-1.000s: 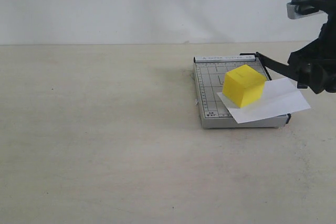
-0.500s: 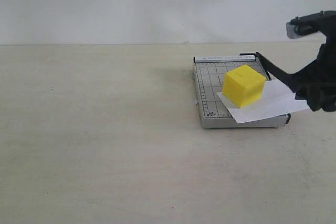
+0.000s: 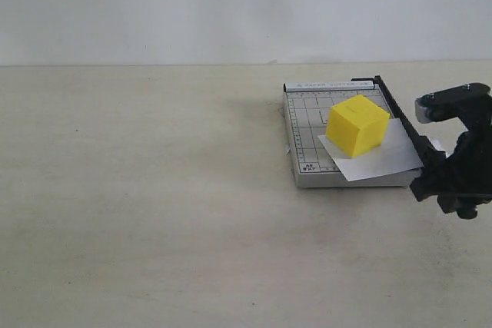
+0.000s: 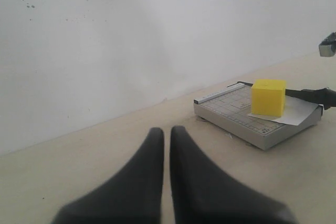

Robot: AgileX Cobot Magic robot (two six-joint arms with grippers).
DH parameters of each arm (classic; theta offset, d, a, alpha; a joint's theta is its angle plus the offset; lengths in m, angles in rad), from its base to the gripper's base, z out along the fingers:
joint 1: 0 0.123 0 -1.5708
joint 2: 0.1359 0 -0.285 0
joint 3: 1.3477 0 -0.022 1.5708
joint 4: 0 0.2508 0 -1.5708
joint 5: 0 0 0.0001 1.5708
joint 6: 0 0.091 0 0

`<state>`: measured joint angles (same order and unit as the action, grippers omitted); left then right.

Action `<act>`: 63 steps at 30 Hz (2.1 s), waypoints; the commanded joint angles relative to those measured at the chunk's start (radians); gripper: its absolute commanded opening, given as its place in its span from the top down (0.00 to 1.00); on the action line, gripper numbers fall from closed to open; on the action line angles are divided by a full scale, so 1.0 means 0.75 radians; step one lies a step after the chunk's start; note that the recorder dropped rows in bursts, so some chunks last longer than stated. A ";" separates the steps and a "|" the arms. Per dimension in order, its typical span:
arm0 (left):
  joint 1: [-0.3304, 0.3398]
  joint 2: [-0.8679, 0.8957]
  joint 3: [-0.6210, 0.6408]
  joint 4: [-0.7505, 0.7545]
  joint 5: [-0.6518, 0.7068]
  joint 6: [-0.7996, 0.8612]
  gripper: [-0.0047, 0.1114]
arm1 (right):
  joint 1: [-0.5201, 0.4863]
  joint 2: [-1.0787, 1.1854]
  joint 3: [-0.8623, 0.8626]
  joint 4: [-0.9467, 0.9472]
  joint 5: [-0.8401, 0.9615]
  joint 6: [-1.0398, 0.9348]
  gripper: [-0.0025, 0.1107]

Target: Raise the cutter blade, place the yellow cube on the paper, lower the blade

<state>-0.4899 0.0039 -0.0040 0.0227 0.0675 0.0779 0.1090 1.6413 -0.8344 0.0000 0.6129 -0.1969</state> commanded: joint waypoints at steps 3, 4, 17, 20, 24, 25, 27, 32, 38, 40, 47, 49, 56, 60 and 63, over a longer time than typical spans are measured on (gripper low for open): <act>0.001 -0.005 0.005 -0.005 -0.021 -0.014 0.92 | -0.001 0.112 0.073 0.000 -0.033 -0.043 0.98; 0.001 -0.005 0.005 -0.005 -0.021 -0.014 0.92 | -0.001 0.122 0.073 0.000 -0.041 -0.045 0.98; 0.001 -0.005 0.005 -0.005 -0.021 -0.014 0.92 | -0.001 0.039 0.073 0.000 0.010 -0.097 0.87; 0.001 -0.005 0.005 -0.005 -0.021 -0.014 0.92 | -0.001 -0.021 0.073 0.020 0.047 -0.097 0.64; 0.001 -0.005 0.005 -0.005 -0.021 -0.014 0.92 | -0.001 -0.091 0.073 0.025 0.081 -0.081 0.42; 0.001 -0.005 0.005 -0.005 -0.021 -0.014 0.92 | -0.001 -0.105 0.073 0.026 0.084 -0.081 0.42; 0.001 -0.005 0.005 -0.005 -0.021 -0.014 0.92 | -0.001 -0.129 0.073 0.026 0.093 -0.074 0.43; 0.001 -0.005 0.005 -0.005 -0.021 -0.014 0.92 | -0.001 -0.216 0.073 0.026 0.081 -0.067 0.43; 0.001 -0.005 0.005 -0.005 -0.021 -0.014 0.92 | -0.001 -0.491 0.073 0.127 0.028 -0.113 0.43; 0.001 -0.005 0.005 -0.005 -0.021 -0.014 0.92 | -0.001 -0.626 0.077 0.330 0.006 -0.270 0.54; 0.001 -0.005 0.005 -0.005 -0.021 -0.014 0.92 | -0.001 -1.324 0.509 0.631 -0.186 -0.495 0.98; 0.001 -0.005 0.005 -0.005 -0.021 -0.014 0.92 | -0.001 -1.550 0.616 0.652 -0.166 -0.448 0.98; 0.001 -0.005 0.005 -0.005 -0.020 -0.014 0.92 | -0.001 -1.955 0.680 0.652 -0.164 -0.233 0.98; 0.001 -0.005 0.005 -0.005 -0.020 -0.014 0.92 | -0.001 -2.028 0.680 0.652 -0.164 -0.233 0.98; 0.004 -0.005 0.005 -0.005 -0.020 -0.014 0.92 | -0.001 -2.039 0.680 0.652 -0.164 -0.233 0.98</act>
<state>-0.4899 0.0039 -0.0040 0.0227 0.0675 0.0779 0.1093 0.1177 -0.3280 0.4877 0.4944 -0.3777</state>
